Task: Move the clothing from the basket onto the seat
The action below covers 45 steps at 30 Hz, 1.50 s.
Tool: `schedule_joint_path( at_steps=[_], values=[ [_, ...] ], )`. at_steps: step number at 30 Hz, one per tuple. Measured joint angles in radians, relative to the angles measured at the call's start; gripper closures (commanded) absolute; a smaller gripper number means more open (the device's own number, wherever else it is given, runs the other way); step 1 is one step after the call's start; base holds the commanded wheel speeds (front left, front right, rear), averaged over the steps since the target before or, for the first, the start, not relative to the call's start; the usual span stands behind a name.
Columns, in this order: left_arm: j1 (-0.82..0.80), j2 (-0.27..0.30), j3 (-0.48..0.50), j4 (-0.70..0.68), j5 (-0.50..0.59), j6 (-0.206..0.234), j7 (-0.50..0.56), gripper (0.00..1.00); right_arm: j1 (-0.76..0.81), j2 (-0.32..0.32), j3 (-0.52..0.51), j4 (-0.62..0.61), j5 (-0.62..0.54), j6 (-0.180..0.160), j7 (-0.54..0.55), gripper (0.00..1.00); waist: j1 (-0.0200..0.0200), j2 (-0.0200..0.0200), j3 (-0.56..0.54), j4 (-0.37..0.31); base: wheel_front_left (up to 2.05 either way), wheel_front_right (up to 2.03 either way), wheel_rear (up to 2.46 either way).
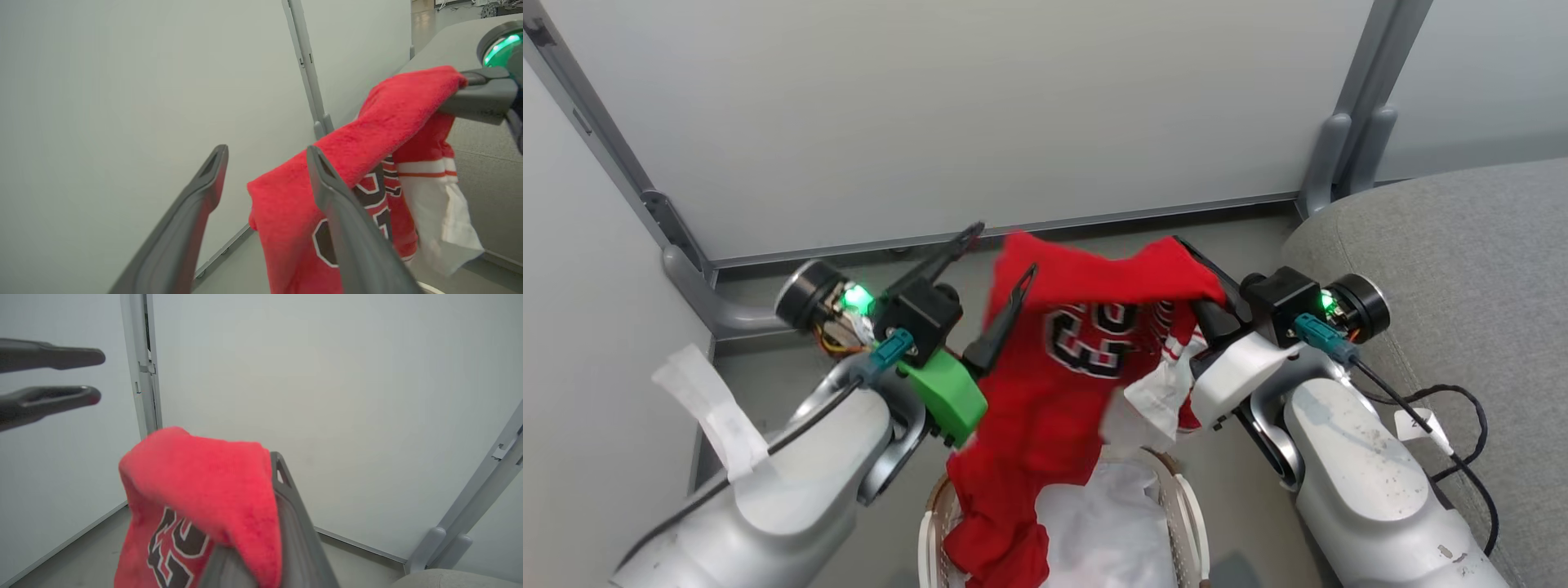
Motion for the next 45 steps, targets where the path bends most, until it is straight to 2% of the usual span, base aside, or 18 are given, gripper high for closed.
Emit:
schedule_joint_path(
  at_steps=[5, 12, 16, 26, 35, 45],
  values=[
    [0.139, -0.039, 0.088, -0.024, -0.021, 0.014, -0.006, 0.00, -0.008, 0.000, -0.033, -0.004, -0.039, 0.000, 0.000, 1.00, 0.0000, 0.0000, 0.015, -0.004, 0.00, 0.00, 0.00],
    [0.324, -0.092, 0.263, -0.077, 0.058, 0.012, -0.006, 0.00, -0.012, 0.000, -0.093, -0.023, -0.087, 0.000, 0.000, 1.00, 0.0000, 0.0000, 0.038, -0.006, 0.00, 0.00, 0.00],
    [0.425, -0.139, 0.379, -0.099, 0.125, -0.017, -0.006, 0.00, 0.004, -0.005, -0.126, -0.035, -0.101, 0.000, 0.000, 1.00, 0.0000, 0.0000, 0.045, -0.008, 0.00, 0.00, 0.00],
    [0.510, -0.227, 0.554, -0.126, 0.231, -0.076, -0.007, 0.00, 0.047, -0.010, -0.190, -0.062, -0.111, 0.000, 0.000, 1.00, 0.0001, 0.0000, 0.037, -0.019, 0.00, 0.00, 0.00],
    [0.547, -0.253, 0.657, -0.145, 0.292, -0.113, -0.007, 0.00, 0.060, -0.023, -0.286, -0.120, -0.118, 0.000, 0.000, 1.00, 0.0000, 0.0000, 0.053, -0.114, 0.00, 0.00, 0.00],
    [0.553, -0.277, 0.681, -0.138, 0.327, -0.139, -0.007, 0.00, 0.105, -0.022, -0.340, -0.133, -0.127, 0.000, 0.000, 1.00, 0.0001, 0.0000, 0.089, -0.267, 0.00, 0.00, 0.00]
  ],
)
